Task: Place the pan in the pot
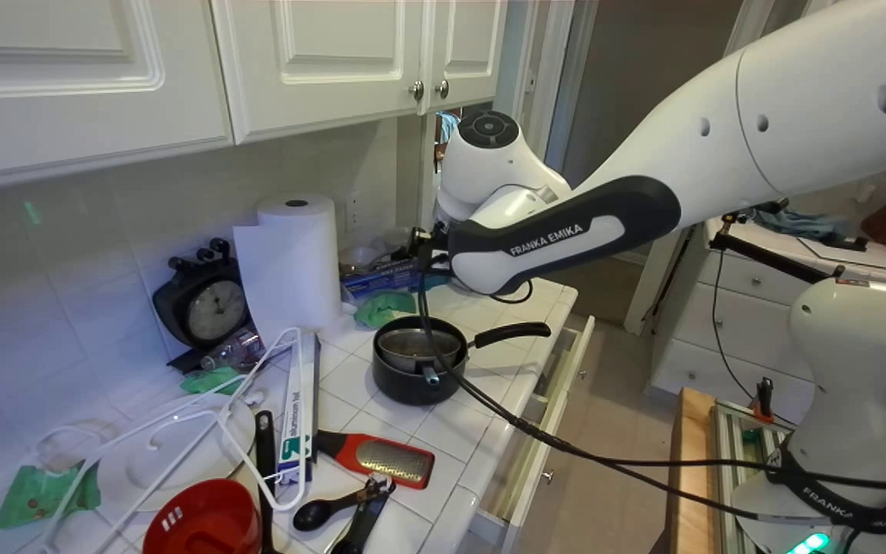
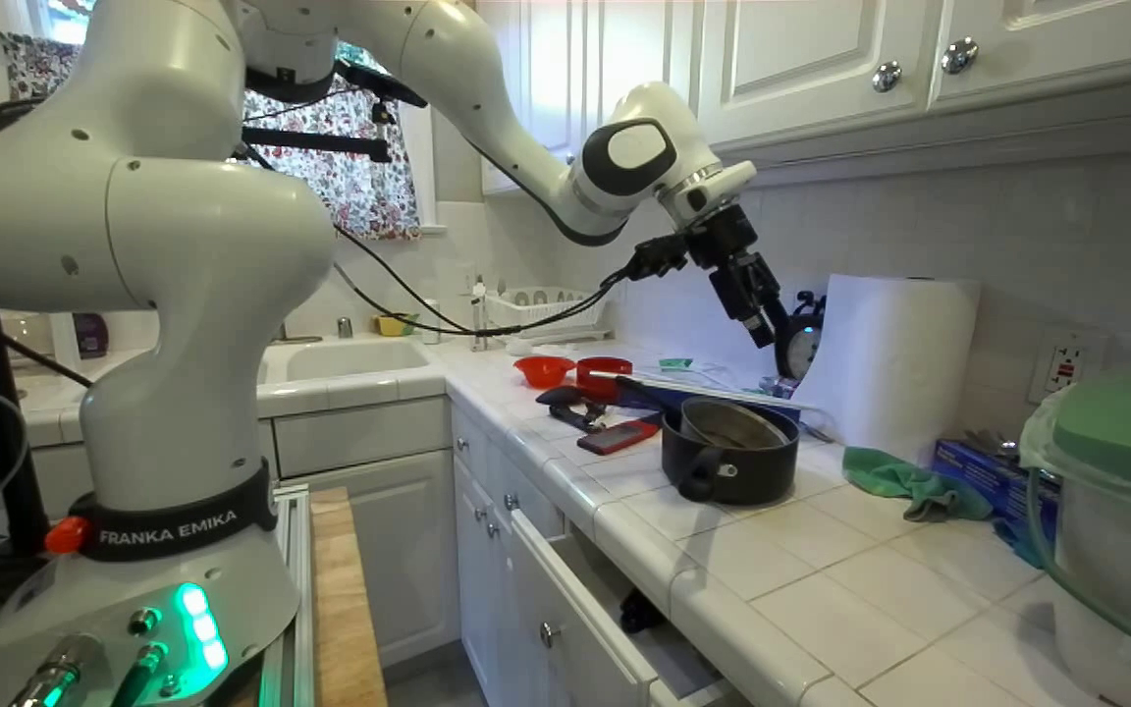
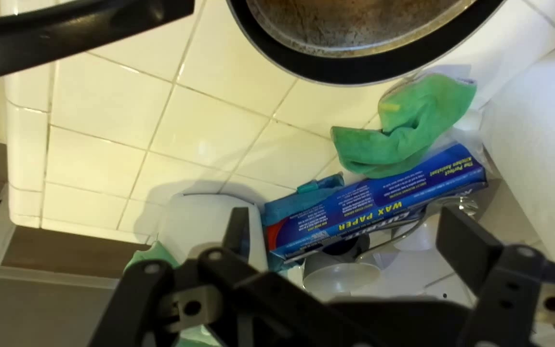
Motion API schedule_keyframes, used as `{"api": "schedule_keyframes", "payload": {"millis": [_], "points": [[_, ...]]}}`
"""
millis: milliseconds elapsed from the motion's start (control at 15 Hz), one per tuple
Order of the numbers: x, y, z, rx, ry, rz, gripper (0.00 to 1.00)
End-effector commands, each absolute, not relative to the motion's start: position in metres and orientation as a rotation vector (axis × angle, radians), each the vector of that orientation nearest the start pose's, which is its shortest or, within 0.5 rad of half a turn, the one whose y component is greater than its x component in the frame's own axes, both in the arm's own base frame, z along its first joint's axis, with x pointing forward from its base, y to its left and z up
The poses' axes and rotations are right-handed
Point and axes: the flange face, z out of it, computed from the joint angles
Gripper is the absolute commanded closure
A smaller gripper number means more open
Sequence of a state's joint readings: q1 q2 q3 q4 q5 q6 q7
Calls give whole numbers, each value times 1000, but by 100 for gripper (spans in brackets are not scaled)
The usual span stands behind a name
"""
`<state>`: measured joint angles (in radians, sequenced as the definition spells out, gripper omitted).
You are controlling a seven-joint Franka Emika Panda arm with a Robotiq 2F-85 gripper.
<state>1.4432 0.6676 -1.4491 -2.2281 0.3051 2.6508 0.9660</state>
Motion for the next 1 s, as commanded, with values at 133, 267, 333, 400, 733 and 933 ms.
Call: {"api": "schedule_keyframes", "payload": {"millis": [133,267,333,400,733,933], "points": [[558,-8,373,-2792,1502,-600,0],[554,-18,370,-2810,1461,-496,0],[551,-22,367,-2819,1443,-438,0],[549,-25,365,-2830,1419,-379,0],[535,-17,347,-2863,1271,-133,0],[538,-19,348,-2891,1317,-182,0]]}}
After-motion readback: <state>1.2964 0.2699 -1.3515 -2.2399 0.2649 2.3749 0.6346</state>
